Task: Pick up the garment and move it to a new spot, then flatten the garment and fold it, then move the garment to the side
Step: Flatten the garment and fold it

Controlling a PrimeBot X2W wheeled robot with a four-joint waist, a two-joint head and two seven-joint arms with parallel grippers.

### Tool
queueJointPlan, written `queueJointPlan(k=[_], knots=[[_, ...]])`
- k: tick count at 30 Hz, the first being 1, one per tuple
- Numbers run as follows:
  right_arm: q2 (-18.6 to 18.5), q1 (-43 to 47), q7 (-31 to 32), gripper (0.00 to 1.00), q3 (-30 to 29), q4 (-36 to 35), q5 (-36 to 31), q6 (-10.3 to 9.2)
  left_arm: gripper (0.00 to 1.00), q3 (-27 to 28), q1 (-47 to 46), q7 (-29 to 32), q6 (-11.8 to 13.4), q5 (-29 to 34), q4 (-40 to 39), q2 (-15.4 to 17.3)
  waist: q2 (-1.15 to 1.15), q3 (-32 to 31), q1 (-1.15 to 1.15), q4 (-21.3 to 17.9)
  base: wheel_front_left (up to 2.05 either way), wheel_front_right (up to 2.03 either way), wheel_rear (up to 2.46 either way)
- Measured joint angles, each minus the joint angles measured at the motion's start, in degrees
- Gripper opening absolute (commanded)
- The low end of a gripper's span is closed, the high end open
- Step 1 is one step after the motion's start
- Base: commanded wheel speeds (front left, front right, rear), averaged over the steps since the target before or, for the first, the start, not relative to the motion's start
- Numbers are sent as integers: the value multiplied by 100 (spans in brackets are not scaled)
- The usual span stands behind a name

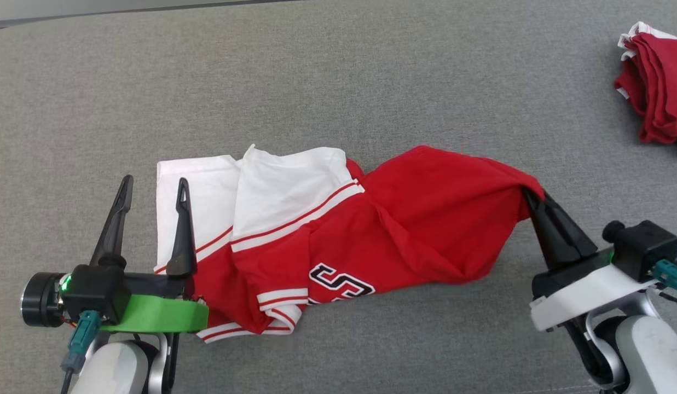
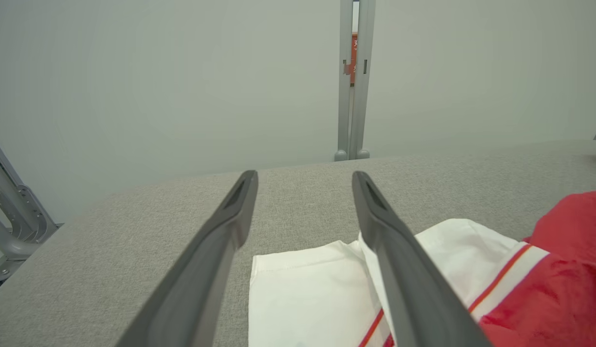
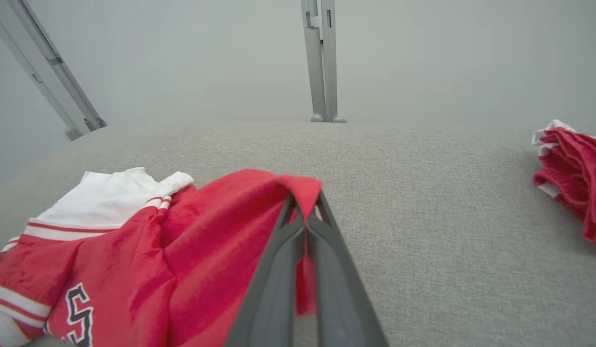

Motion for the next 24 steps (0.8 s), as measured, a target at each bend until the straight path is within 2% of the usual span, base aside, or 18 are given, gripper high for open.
queueJointPlan(k=[6, 13, 14, 15, 16, 20, 24], knots=[[-92, -231, 221, 0, -470, 64, 3, 0, 100, -29, -125, -2, -59, 31, -14, -65, 0, 127, 0, 48, 0, 0, 0], [-208, -851, 289, 0, -806, 887, 266, 0, 100, -51, -338, -8, -202, 129, 5, -164, 0, 414, 0, 151, 0, 0, 0], [-208, -951, 258, 19, -816, 1039, 346, 0, 100, -57, -378, -8, -230, 140, 19, -188, 0, 463, 0, 171, 0, 0, 0], [-215, -1024, 238, 63, -811, 1158, 358, 0, 100, -60, -407, -8, -250, 156, 32, -207, 0, 499, 0, 187, 0, 0, 0], [-226, -1101, 153, 100, -812, 1279, 359, 0, 100, -60, -438, -8, -261, 169, 47, -232, 0, 541, 0, 209, 0, 0, 0], [-225, -1273, -455, 100, -968, 1435, 182, 0, 100, -31, -486, -8, -326, 219, 97, -322, 0, 617, 0, 279, 0, 0, 0], [-120, -1208, -814, 100, -1116, 1252, -259, 0, 100, 47, -460, -8, -353, 247, 158, -353, 0, 544, 0, 264, 0, 0, 0]])
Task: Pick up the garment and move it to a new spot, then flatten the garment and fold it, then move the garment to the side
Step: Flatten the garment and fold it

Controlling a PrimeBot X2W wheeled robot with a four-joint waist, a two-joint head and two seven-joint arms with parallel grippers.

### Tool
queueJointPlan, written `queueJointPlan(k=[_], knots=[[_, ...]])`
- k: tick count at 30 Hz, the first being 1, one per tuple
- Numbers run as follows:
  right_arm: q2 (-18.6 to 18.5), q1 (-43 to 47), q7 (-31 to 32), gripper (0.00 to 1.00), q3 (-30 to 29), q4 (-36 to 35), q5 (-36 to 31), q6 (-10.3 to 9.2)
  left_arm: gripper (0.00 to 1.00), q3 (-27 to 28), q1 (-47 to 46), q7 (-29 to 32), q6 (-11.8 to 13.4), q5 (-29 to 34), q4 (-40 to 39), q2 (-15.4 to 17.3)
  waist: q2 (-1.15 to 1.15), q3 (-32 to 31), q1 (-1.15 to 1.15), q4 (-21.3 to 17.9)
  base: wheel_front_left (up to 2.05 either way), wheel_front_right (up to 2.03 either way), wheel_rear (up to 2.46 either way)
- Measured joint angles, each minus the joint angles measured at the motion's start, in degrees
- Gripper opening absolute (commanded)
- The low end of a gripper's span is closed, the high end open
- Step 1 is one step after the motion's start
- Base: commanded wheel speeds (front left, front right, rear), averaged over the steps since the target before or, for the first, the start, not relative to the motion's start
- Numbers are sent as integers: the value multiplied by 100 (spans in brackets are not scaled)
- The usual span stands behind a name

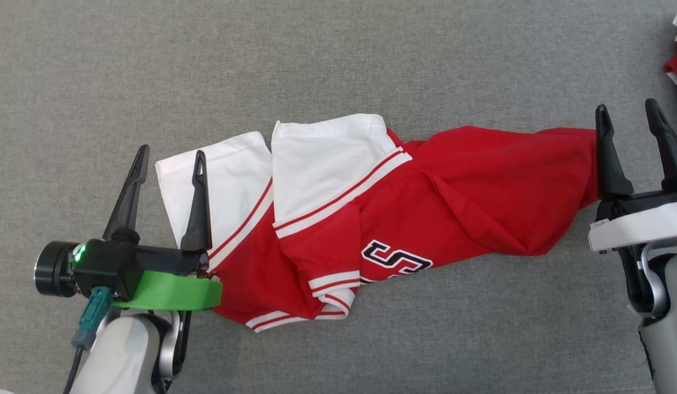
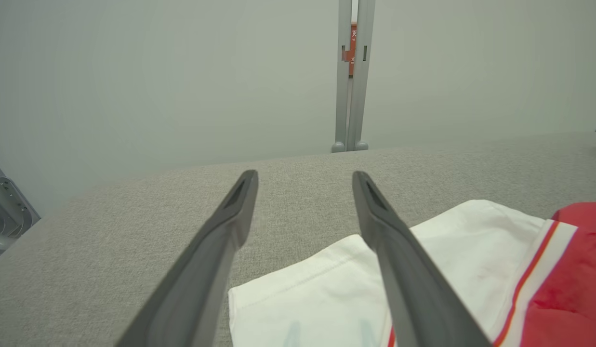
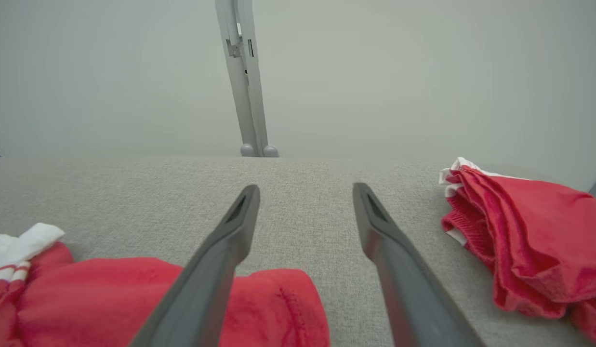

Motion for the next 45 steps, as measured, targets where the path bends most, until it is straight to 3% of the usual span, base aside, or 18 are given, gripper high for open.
queueJointPlan(k=[11, 20, 37, 45], knots=[[644, 1475, -94, 100, 227, -1281, -600, 0, 100, 216, 464, 0, -2, 31, 97, 18, 0, -472, 0, -221, 0, 0, 0], [915, 1955, 42, 100, 417, -1639, -642, 0, 100, 259, 760, 2, 60, -5, 96, 67, 0, -759, 0, -399, 0, 0, 0], [902, 1957, 166, 100, 404, -1652, -584, 0, 100, 144, 776, 29, 96, -20, 34, 92, 0, -753, 0, -380, 0, 0, 0], [948, 2053, 266, 100, 458, -576, -291, 0, 100, 57, 598, 26, 53, -3, 38, 69, 0, -587, 0, -308, 0, 0, 0]])
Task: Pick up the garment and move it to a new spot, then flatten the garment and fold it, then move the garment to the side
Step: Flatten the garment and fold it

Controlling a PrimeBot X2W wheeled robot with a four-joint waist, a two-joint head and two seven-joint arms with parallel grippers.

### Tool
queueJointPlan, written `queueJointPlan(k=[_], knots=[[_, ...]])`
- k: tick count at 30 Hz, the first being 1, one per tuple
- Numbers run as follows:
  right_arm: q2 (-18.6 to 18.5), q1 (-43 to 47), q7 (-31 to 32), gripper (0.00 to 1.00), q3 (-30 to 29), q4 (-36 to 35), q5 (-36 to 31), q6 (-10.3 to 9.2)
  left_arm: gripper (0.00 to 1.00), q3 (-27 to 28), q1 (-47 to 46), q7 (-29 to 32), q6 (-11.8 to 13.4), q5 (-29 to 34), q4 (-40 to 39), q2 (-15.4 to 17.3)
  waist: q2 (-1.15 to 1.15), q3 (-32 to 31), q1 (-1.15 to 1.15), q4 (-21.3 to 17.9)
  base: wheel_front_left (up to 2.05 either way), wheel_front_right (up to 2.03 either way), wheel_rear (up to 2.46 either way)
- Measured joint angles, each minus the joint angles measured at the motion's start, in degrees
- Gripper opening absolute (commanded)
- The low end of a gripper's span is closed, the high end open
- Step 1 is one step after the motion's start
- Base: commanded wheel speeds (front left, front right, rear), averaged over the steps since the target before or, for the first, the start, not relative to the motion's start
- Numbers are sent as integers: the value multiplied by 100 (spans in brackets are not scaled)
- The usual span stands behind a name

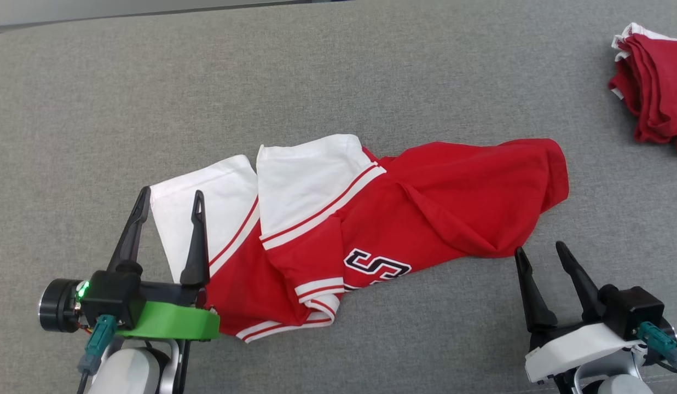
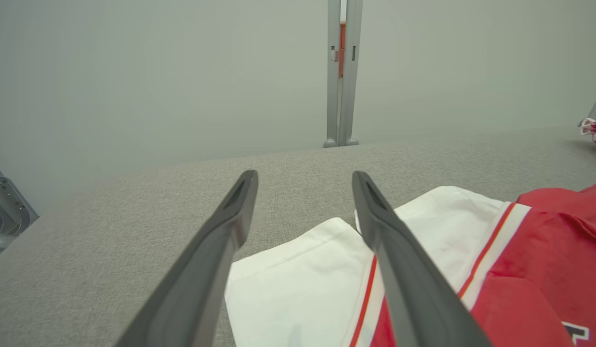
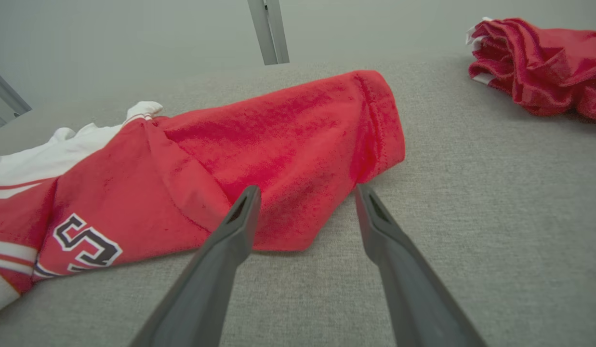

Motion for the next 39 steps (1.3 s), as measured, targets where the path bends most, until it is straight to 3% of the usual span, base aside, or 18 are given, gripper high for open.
queueJointPlan(k=[9, 10, 11, 12, 13, 18, 27, 34, 39], knots=[[24, -676, -220, 100, 194, 1223, 355, 0, 100, -105, -227, -1, -78, 24, 53, -58, 0, 283, 0, 71, 0, 0, 0], [23, -740, -222, 89, 250, 1329, 397, 0, 100, -104, -238, -1, -85, 26, 65, -57, 0, 305, 0, 78, 0, 0, 0], [19, -784, -229, 56, 289, 1413, 425, 0, 100, -110, -248, -1, -93, 26, 77, -57, 0, 318, 0, 86, 0, 0, 0], [3, -832, -245, 16, 321, 1492, 479, 0, 100, -116, -264, -1, -101, 27, 91, -58, 0, 330, 0, 100, 0, 0, 0], [-11, -858, -265, 0, 335, 1530, 502, 0, 100, -116, -272, -1, -101, 29, 94, -58, 0, 338, 0, 107, 0, 0, 0], [-32, -879, -398, 0, 302, 1408, 632, 3, 100, -109, -284, -14, -101, 35, 126, -58, 0, 322, 0, 92, 0, 0, 0], [-40, -508, -447, 0, -485, 134, 403, 2, 100, -85, -252, -20, -94, 35, 102, -55, 0, 225, 0, -28, 0, 0, 0], [-264, -828, 247, 0, -593, -645, -29, 2, 100, -138, -267, -26, -112, 36, 97, -114, 0, 200, 0, 53, 0, 0, 0], [-469, -1540, 977, 0, -130, -531, -114, 2, 100, -205, -400, -26, -200, 44, 109, -208, 0, 282, 0, 197, 0, 0, 0]])
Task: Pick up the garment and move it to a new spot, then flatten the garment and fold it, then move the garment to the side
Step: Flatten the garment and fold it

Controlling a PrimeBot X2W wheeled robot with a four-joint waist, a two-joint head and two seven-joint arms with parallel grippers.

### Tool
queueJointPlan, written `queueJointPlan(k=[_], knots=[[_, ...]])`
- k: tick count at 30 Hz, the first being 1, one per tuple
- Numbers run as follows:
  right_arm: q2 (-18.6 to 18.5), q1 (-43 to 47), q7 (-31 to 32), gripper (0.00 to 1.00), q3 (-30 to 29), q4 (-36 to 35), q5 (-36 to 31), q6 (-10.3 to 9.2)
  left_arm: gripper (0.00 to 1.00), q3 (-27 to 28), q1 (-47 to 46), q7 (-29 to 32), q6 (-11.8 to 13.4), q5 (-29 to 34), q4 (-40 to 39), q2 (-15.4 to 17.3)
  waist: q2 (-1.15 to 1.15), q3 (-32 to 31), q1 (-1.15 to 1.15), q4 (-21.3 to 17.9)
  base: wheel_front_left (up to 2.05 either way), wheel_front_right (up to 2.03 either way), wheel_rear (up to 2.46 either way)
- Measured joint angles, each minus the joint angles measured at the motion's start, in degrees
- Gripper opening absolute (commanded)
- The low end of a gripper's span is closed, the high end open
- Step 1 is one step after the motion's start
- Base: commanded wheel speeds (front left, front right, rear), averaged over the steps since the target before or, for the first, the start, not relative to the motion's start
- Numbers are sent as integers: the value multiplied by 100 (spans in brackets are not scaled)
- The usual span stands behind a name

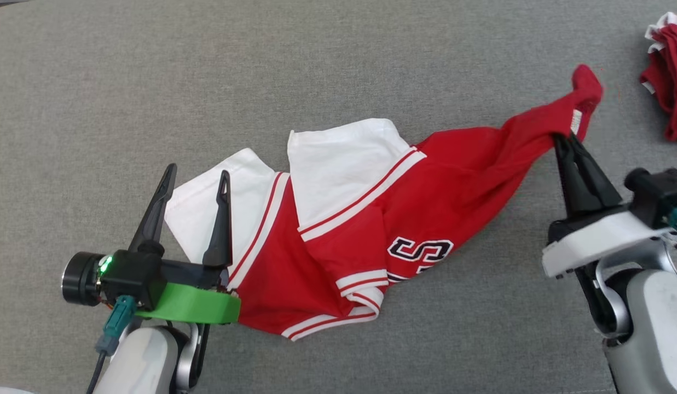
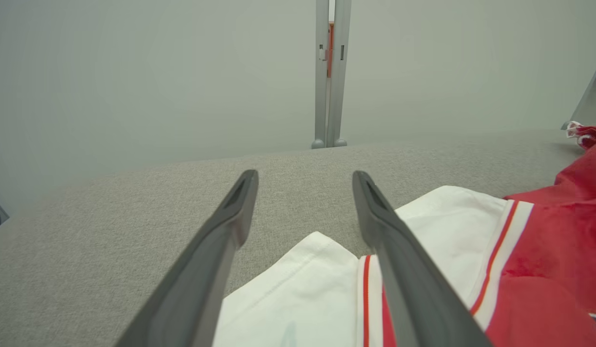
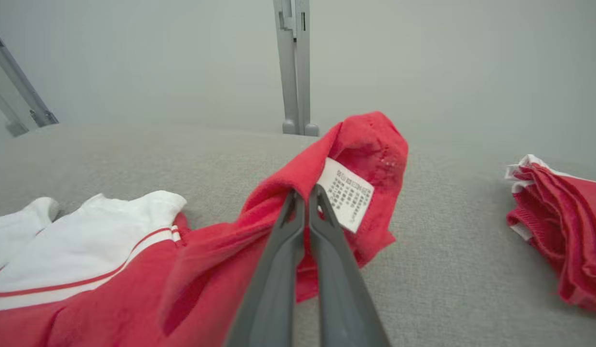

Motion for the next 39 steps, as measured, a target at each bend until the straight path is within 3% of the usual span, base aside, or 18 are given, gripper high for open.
queueJointPlan(k=[4, 9, 10, 11, 21, 29, 39], knots=[[-62, -458, 566, 0, 456, 481, 83, 0, 100, -68, -142, 0, -80, 33, 25, -121, 0, 103, 0, 176, 0, 0, 0], [-22, -792, 667, 3, 699, 1042, 266, -2, 100, -80, -248, -1, -160, 92, 83, -254, 0, 262, 0, 382, 0, 0, 0], [-13, -821, 556, 66, 747, 1053, 269, -2, 100, -74, -250, -1, -169, 104, 87, -268, 0, 285, 0, 407, 0, 0, 0], [3, -845, 423, 100, 786, 1056, 277, -1, 100, -67, -256, -1, -189, 130, 92, -288, 0, 311, 0, 435, 0, 0, 0], [-23, -265, -987, 100, 617, 412, 315, -1, 100, 218, -151, -1, -210, 231, 142, -266, 0, 207, 0, 304, 0, 0, 0], [181, 630, -1120, 100, -308, -33, 303, -2, 100, 409, 149, -1, -141, 264, 129, -169, 0, -88, 0, 73, 0, 0, 0], [443, 1168, -1032, 100, -582, -348, 265, -2, 100, 455, 375, 10, -55, 250, 69, -74, 0, -343, 0, -135, 0, 0, 0]])
